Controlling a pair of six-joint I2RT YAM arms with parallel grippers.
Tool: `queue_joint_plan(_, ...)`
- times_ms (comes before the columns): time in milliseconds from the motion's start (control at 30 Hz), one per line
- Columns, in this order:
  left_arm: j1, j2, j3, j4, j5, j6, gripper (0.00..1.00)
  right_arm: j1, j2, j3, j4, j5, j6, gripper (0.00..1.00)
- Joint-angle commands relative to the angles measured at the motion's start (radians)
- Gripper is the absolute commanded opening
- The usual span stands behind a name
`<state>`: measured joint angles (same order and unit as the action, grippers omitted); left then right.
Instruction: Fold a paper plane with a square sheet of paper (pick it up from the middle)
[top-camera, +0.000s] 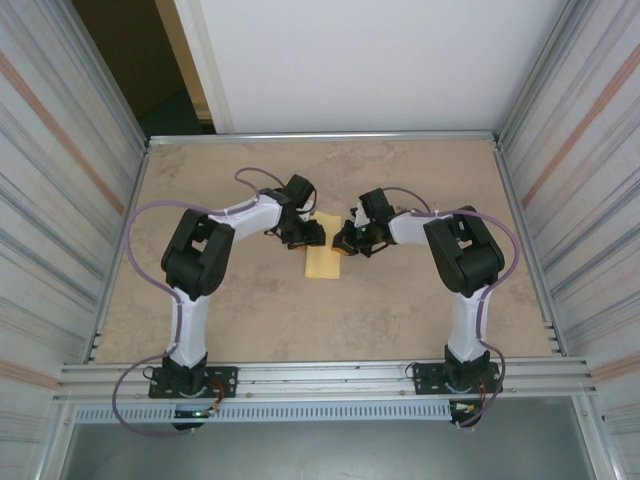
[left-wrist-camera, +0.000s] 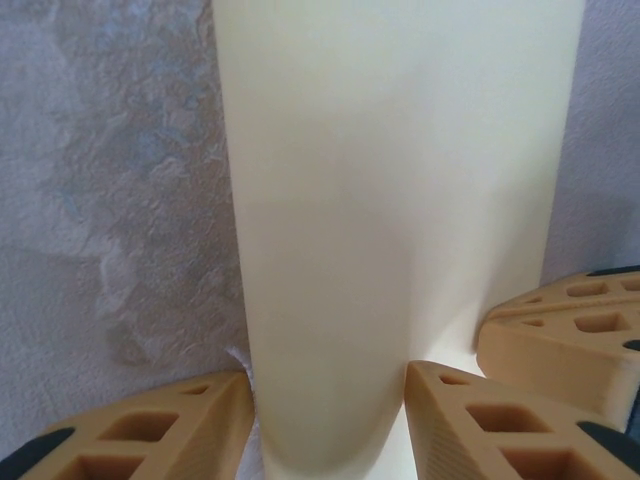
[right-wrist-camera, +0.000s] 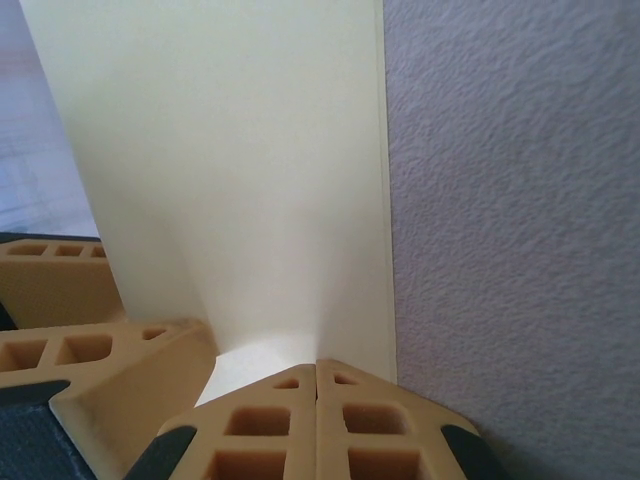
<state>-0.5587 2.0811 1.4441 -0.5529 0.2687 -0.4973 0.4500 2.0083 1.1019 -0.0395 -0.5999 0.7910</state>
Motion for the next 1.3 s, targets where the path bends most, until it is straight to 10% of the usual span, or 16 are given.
queue_joint_plan(0,-0.027,0.073,-0.079,-0.055,0.021,-0.012,0.49,-0.007,0.115,-0.042,-0.18,0.111,-0.074,0.0)
queue_joint_plan(333,0.013,-0.259,-0.091,-0.099,-0.087,-0.005,0.58,-0.008,0.152,-0.004,-0.235,0.124,-0.145,0.0)
queue_joint_plan(467,0.024,-0.343,-0.139,0.008,0.046,0.023,0.5,-0.007,0.154,0.005,-0.262,0.138,-0.172,0.0)
queue_joint_plan(667,-0.009,-0.235,-0.08,0.081,0.223,-0.009,0.39,-0.007,0.168,0.008,-0.271,0.146,-0.186,0.0)
queue_joint_plan(1267,-0.018,-0.008,0.02,0.053,0.215,-0.076,0.09,0.0,0.198,0.014,-0.287,0.178,-0.2,0.0)
